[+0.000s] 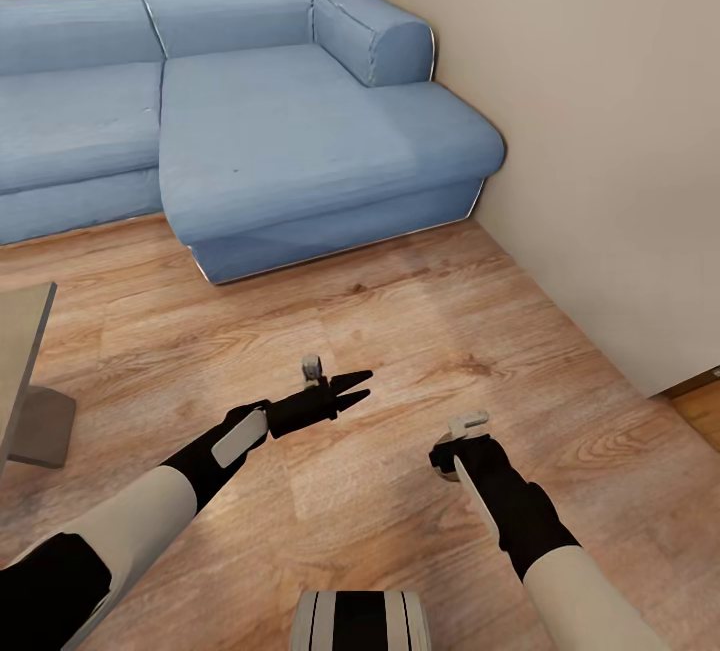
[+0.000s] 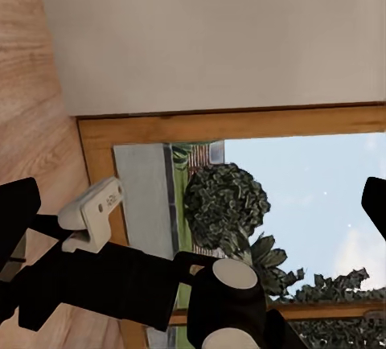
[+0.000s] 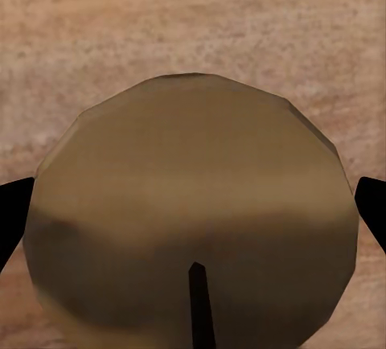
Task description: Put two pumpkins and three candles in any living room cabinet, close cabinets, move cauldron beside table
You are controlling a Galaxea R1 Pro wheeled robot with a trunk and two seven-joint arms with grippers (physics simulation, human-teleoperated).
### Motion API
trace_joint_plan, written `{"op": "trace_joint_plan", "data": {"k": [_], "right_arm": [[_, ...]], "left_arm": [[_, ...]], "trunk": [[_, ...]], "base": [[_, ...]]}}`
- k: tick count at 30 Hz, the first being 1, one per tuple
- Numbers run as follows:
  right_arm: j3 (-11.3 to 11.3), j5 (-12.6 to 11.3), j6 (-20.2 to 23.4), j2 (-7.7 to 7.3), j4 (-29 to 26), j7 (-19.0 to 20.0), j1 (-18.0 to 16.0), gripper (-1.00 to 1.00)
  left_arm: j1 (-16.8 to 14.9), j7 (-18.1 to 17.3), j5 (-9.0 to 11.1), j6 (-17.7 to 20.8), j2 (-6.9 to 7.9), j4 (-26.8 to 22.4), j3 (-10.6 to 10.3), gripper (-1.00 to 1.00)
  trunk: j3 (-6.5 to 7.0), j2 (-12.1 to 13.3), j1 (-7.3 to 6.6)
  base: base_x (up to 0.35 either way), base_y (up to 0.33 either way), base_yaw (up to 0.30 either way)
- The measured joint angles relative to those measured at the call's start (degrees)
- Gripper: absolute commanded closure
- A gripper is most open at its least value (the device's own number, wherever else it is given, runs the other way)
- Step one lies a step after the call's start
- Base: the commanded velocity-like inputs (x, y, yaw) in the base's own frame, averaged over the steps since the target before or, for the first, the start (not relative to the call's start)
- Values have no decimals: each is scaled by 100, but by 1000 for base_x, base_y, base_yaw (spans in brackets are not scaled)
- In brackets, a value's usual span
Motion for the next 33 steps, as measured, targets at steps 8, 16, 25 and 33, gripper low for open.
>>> {"op": "trace_joint_plan", "data": {"k": [8,16,25,33], "right_arm": [[-2,0,5,11,-5,0,1,100],[-9,15,20,22,-21,-8,1,100],[-79,0,18,18,-18,-7,1,100],[-76,8,18,18,-18,-9,1,100]], "left_arm": [[-3,1,-2,0,0,-2,-6,-100],[-5,-9,-1,8,4,-2,2,-100],[26,-35,43,0,9,-26,3,-100],[45,-32,53,6,14,-18,14,-100]], "trunk": [[0,0,0],[0,0,0],[0,0,0],[44,2,-6]], "base": [[0,0,0],[0,0,0],[0,0,0],[0,0,0]]}}
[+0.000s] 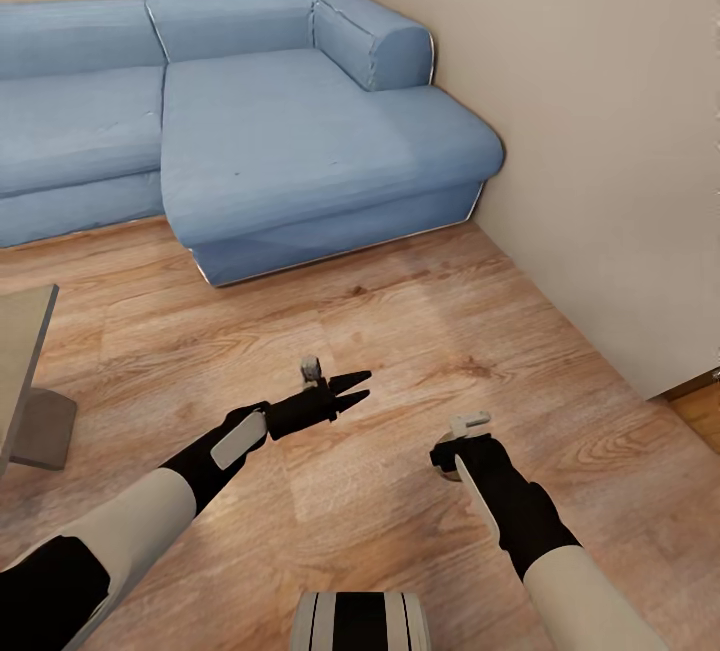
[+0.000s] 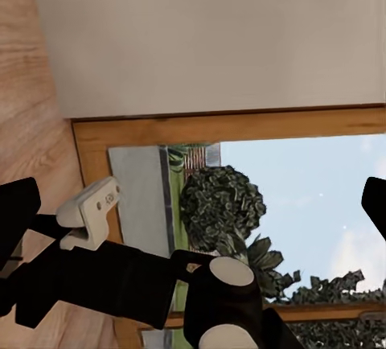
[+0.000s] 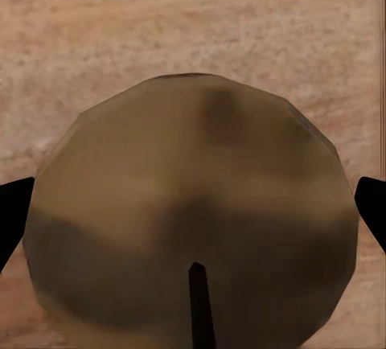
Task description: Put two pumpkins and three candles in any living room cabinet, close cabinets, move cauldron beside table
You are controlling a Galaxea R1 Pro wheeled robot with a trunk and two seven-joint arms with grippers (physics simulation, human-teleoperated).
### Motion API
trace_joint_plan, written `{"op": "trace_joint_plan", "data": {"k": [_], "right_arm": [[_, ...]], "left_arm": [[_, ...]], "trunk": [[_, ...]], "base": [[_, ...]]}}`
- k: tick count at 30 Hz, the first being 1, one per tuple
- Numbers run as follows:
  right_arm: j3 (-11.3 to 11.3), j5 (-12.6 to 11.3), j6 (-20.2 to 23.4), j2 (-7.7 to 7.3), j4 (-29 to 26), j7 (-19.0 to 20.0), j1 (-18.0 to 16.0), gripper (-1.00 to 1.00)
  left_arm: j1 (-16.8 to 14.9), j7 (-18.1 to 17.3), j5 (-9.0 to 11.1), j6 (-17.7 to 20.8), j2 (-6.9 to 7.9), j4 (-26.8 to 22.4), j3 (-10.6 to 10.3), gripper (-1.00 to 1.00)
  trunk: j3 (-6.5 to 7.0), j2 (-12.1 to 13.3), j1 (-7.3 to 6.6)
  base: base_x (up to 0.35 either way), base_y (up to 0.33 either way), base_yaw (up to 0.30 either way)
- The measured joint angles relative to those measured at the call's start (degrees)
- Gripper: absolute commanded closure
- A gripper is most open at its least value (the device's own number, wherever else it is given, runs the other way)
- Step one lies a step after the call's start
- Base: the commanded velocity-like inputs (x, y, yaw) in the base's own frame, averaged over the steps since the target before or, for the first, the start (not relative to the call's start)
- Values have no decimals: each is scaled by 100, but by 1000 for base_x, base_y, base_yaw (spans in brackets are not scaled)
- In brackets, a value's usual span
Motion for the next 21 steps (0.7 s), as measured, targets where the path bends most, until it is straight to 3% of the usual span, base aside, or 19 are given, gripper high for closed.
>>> {"op": "trace_joint_plan", "data": {"k": [21], "right_arm": [[7,-7,-1,15,7,1,-2,100]], "left_arm": [[2,50,-43,21,-77,-414,-2,-100]], "trunk": [[465,28,-54]], "base": [[0,0,0]]}}
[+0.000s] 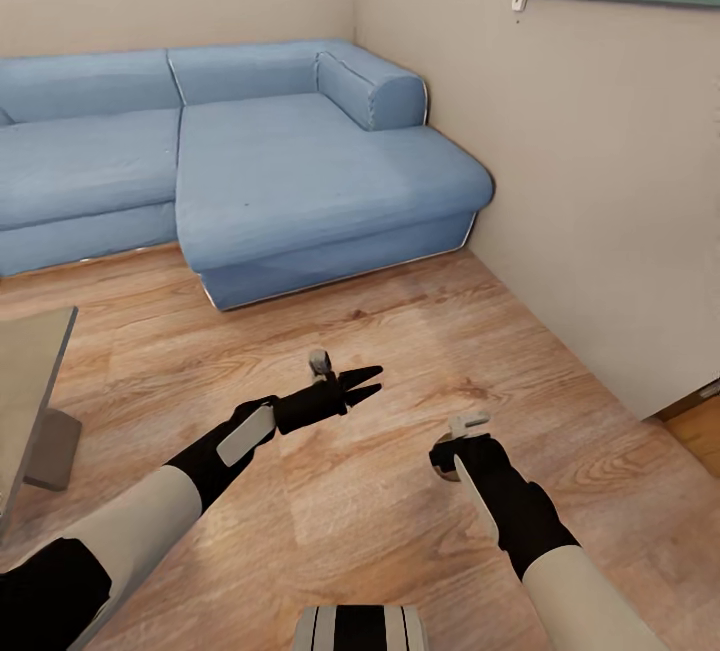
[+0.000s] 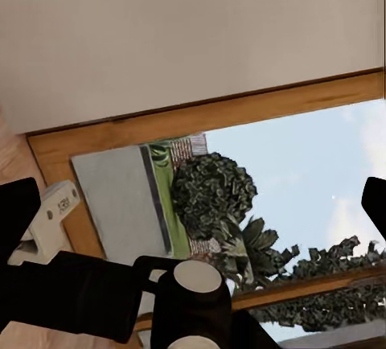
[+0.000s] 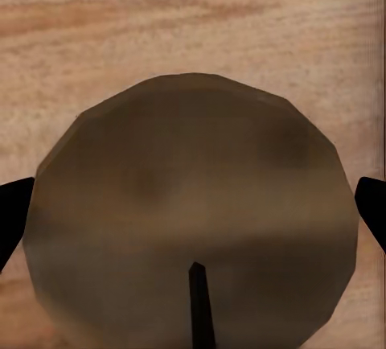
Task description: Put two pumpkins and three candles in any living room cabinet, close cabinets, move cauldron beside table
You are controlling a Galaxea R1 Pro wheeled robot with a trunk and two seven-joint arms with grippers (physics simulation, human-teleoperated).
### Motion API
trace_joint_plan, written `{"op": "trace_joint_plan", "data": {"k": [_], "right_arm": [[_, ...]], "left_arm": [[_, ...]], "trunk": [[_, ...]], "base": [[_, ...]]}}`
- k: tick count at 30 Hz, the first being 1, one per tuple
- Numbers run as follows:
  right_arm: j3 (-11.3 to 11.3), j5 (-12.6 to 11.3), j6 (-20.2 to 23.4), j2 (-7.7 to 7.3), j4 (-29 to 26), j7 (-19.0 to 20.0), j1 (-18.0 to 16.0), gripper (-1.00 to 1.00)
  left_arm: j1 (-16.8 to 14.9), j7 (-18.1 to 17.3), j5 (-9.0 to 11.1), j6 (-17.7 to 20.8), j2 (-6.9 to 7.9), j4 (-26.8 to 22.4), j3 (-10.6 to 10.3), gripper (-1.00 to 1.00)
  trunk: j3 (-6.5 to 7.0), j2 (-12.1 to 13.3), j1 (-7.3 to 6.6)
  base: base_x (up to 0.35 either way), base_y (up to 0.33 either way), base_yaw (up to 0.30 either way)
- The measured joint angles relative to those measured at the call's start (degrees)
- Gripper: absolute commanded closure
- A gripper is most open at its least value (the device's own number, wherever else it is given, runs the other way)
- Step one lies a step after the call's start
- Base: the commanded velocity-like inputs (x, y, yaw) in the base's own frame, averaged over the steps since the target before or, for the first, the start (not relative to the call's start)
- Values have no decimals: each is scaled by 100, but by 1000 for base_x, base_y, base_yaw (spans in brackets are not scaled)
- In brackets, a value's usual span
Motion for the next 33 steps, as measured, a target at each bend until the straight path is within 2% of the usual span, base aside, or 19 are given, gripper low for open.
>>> {"op": "trace_joint_plan", "data": {"k": [10,27,33], "right_arm": [[0,9,1,2,2,-1,1,100],[0,-12,-6,5,11,0,2,100],[0,-5,-8,2,11,0,1,100]], "left_arm": [[0,0,-7,0,-7,-79,0,-100],[0,9,-9,0,-16,-119,-7,-100],[0,16,-15,0,-21,-124,-9,-100]], "trunk": [[222,13,-26],[598,36,-70],[731,44,-85]], "base": [[0,0,18],[0,0,272],[0,0,59]]}}
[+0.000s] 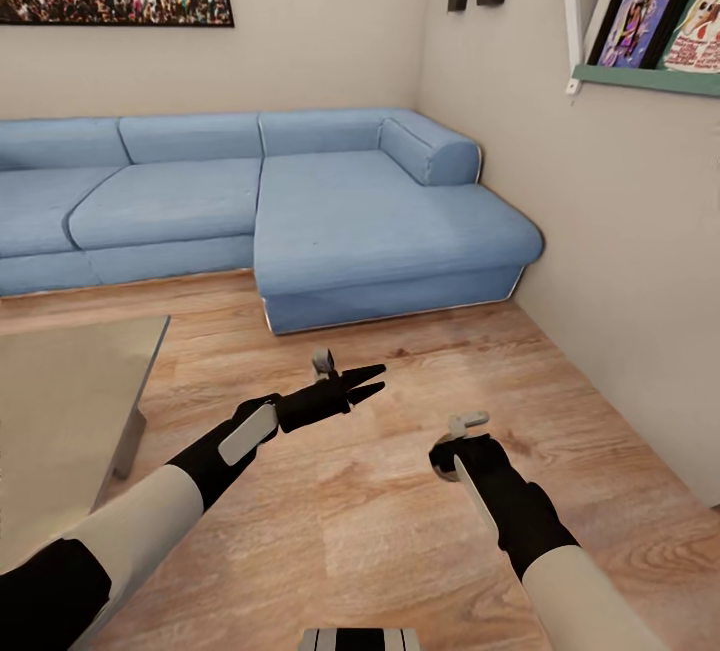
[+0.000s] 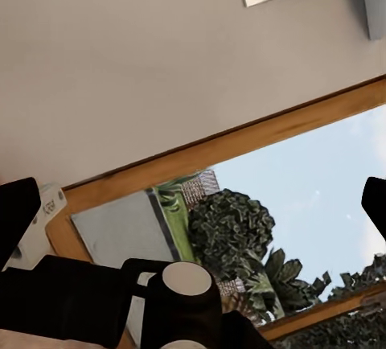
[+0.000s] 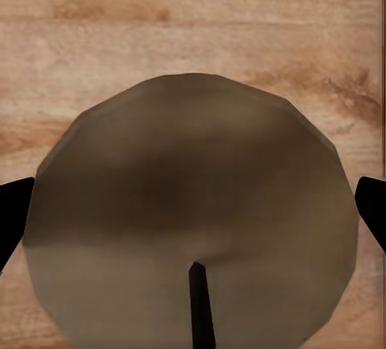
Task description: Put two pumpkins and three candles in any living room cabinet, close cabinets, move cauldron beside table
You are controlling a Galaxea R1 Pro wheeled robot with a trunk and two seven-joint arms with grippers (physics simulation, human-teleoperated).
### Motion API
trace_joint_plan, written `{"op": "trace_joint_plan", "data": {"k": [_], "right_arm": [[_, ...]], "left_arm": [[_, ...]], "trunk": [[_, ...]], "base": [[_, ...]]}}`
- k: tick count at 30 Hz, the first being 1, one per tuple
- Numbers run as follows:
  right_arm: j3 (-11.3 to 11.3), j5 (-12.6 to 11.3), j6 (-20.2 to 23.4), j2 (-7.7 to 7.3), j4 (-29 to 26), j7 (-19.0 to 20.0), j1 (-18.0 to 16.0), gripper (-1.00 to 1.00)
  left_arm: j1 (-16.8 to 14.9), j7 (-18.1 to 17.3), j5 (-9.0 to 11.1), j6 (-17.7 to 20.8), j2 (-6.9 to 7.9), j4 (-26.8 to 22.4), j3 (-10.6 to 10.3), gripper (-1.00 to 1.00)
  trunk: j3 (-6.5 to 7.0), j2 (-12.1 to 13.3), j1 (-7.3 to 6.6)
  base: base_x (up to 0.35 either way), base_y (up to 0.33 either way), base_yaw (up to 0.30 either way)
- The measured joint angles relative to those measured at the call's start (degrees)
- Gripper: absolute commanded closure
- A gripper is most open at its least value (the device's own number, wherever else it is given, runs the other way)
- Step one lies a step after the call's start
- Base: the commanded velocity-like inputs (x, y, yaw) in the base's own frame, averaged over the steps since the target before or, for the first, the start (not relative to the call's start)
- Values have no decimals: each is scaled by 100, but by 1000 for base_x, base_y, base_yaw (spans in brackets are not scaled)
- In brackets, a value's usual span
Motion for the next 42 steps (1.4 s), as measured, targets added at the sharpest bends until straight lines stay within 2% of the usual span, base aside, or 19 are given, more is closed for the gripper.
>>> {"op": "trace_joint_plan", "data": {"k": [9,21,26,30,42], "right_arm": [[0,-1,0,0,5,0,0,100],[0,-17,-1,24,38,0,0,100],[0,-17,-7,34,59,0,0,100],[0,-16,-13,42,76,0,0,100],[3,-32,-17,44,87,0,1,100]], "left_arm": [[0,2,-3,0,-4,-4,-2,-100],[-3,5,-3,9,-4,0,-8,-100],[-6,139,-2,8,-4,-11,-9,-100],[-7,301,3,9,2,-197,-1,-100],[-1,327,3,9,5,-255,0,-100]], "trunk": [[199,12,-23],[415,491,-285],[505,691,-395],[577,852,-483],[792,1333,-746]], "base": [[0,0,1],[0,0,0],[0,0,11],[0,0,199],[0,0,280]]}}
